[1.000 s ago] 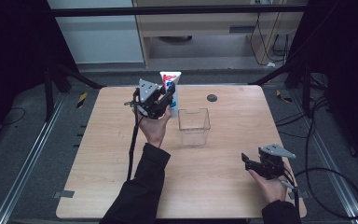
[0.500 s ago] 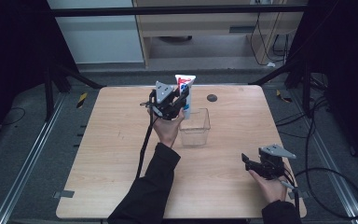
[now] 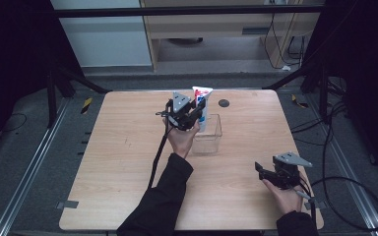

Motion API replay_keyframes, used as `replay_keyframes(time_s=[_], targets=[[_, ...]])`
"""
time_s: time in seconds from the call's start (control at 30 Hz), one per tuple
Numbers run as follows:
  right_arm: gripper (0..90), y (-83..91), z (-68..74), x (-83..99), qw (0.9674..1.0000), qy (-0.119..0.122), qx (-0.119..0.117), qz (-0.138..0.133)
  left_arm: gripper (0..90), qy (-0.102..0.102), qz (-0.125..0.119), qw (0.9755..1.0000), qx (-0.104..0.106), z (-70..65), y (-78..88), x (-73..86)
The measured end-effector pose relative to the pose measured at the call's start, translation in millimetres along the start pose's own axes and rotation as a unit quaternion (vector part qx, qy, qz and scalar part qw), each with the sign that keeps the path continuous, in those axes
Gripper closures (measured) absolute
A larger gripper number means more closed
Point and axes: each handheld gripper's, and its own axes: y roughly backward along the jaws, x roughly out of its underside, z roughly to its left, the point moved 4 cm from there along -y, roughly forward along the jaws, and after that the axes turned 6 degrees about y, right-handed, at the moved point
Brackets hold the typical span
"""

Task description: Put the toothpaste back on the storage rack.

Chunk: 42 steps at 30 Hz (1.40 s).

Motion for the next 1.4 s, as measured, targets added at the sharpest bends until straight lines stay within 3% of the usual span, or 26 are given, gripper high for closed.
replay_keyframes(time_s=[0.57, 1.4], targets=[[27.4, -1.2, 0.0, 0.6, 1.0, 0.002, 0.0, 0.003, 73.8, 0.006, 0.021, 0.9998, 0.0, 7.9, -2.3, 30.0], [27.4, -1.7, 0.3, 0.4, 1.0, 0.003, 0.0, 0.004, 72.8, -0.016, 0.063, 0.9975, -0.027, 16.3, -13.9, 62.8]])
